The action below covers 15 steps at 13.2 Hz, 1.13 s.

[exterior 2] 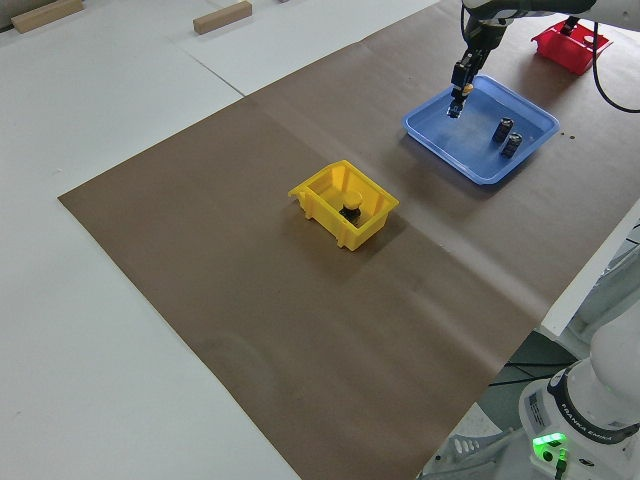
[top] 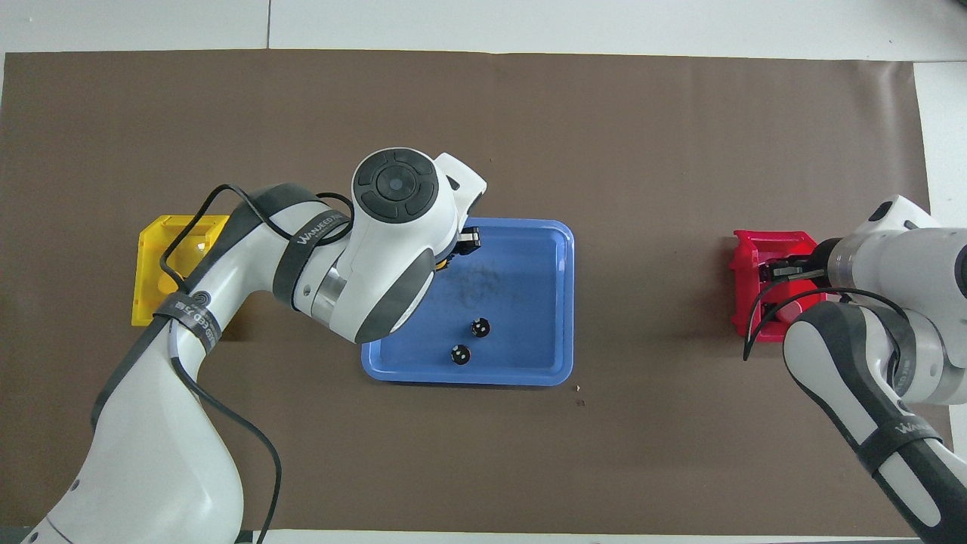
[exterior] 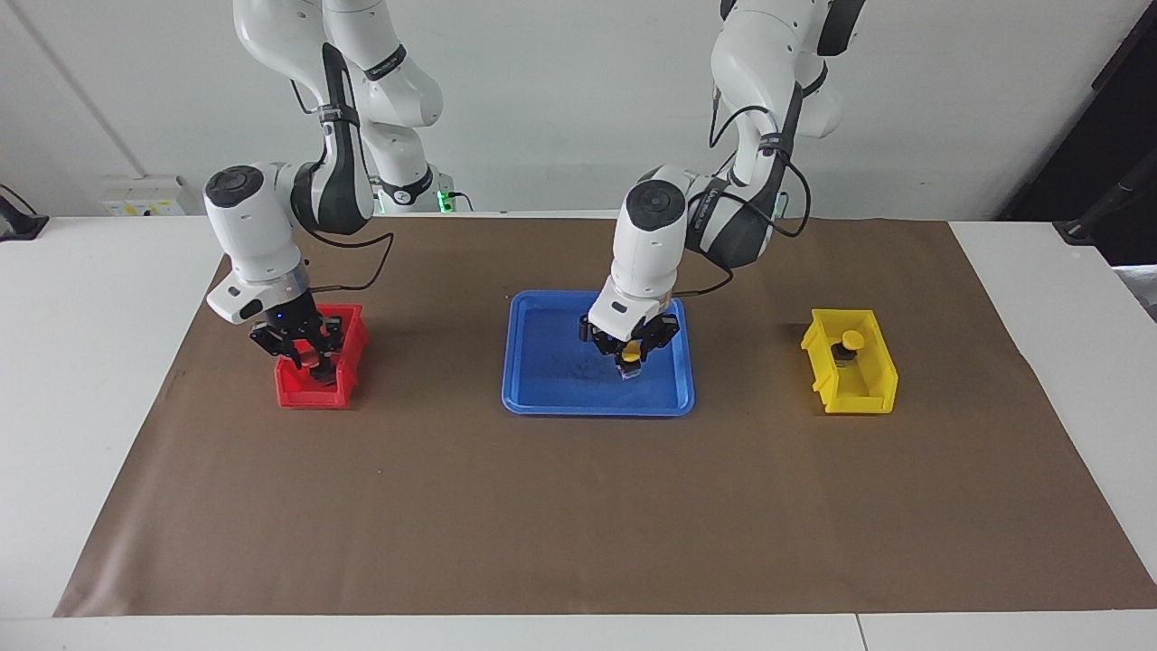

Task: Sort red and yellow buttons by color
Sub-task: 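Place the yellow button in the yellow bin while the right gripper withdraws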

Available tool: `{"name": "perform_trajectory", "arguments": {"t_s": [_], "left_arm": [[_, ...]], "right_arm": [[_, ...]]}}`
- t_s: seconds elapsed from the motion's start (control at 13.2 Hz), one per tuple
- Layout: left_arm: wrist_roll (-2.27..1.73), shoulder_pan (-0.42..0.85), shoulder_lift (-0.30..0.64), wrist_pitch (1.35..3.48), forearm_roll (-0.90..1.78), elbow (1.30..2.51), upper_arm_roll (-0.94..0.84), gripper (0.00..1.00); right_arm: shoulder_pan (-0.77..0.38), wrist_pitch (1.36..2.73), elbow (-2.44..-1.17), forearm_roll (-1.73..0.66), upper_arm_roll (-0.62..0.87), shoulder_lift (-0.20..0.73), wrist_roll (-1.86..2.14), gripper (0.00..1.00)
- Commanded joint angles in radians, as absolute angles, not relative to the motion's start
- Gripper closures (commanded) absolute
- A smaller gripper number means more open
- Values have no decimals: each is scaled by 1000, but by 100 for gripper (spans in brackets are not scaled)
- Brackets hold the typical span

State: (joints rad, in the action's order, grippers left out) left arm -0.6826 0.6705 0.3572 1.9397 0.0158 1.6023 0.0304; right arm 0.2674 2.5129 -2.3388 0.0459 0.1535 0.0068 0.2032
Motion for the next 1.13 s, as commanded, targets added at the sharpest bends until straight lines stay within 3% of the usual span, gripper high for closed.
{"name": "perform_trajectory", "arguments": {"t_s": [0.0, 0.45, 0.53, 0.6, 0.75, 1.06], "left_arm": [[-562, 585, 276, 1794, 11, 1568, 34, 99], [-55, 234, 222, 1739, 11, 1575, 34, 99], [21, 177, 221, 1752, 11, 1588, 34, 99], [84, 135, 216, 1778, 11, 1612, 34, 99], [133, 91, 180, 1880, 11, 1710, 34, 99], [135, 86, 141, 2045, 11, 1874, 34, 99]], "right_arm": [[276, 2473, -2312, 28, 161, -3, 238, 46], [276, 2308, -2189, 29, 163, 2, 239, 36], [275, 2246, -2148, 29, 164, -5, 238, 26], [275, 2168, -2096, 29, 167, -17, 235, 22], [278, 1983, -1972, 23, 167, -63, 227, 0], [291, 1636, -1694, 20, 160, -71, 221, 0]]}}
